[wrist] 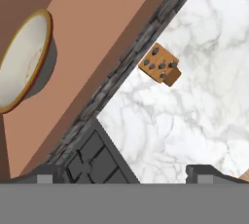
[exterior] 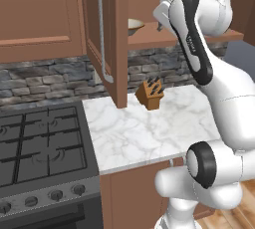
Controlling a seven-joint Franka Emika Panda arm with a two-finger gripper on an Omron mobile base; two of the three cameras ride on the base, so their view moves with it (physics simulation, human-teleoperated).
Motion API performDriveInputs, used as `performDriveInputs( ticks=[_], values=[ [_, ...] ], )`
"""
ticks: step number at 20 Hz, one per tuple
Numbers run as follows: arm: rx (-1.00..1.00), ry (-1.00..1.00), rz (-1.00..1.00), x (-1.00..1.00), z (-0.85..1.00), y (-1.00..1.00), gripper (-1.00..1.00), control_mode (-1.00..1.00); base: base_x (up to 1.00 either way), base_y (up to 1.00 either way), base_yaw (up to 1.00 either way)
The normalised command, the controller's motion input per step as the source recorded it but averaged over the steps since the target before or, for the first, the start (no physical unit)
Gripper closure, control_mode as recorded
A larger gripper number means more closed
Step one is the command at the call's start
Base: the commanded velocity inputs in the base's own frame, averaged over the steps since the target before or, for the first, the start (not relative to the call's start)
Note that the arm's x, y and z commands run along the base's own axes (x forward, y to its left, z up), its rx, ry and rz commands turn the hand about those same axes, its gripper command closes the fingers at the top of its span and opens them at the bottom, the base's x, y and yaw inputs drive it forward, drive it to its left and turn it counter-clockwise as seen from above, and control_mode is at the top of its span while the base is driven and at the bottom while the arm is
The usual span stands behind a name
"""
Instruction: Pick up the bowls from the cabinet and place each bowl in front of a stool on the dining counter.
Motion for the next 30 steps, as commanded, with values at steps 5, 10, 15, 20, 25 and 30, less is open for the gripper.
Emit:
performDriveInputs(
  ticks=[5, 10, 15, 20, 25, 30],
  values=[
    [0.02, -0.04, 0.00, 0.70, -0.19, 0.19, -1.00, -1.00, 0.00, 0.00, 0.00],
    [0.00, -0.14, 0.00, 0.53, 0.00, 0.26, -1.00, -1.00, 0.00, 0.00, 0.00],
    [0.02, -0.04, 0.00, 0.62, 0.01, 0.18, -1.00, -1.00, 0.00, 0.00, 0.00],
    [0.08, 0.13, 0.00, 0.70, 0.03, 0.06, -1.00, -1.00, 0.00, 0.00, 0.00],
    [0.09, 0.10, 0.01, 0.56, 0.14, 0.00, -1.00, -1.00, 0.00, 0.00, 0.00],
    [0.01, 0.08, 0.00, 0.47, 0.15, 0.02, -1.00, -1.00, 0.00, 0.00, 0.00]
  ],
)
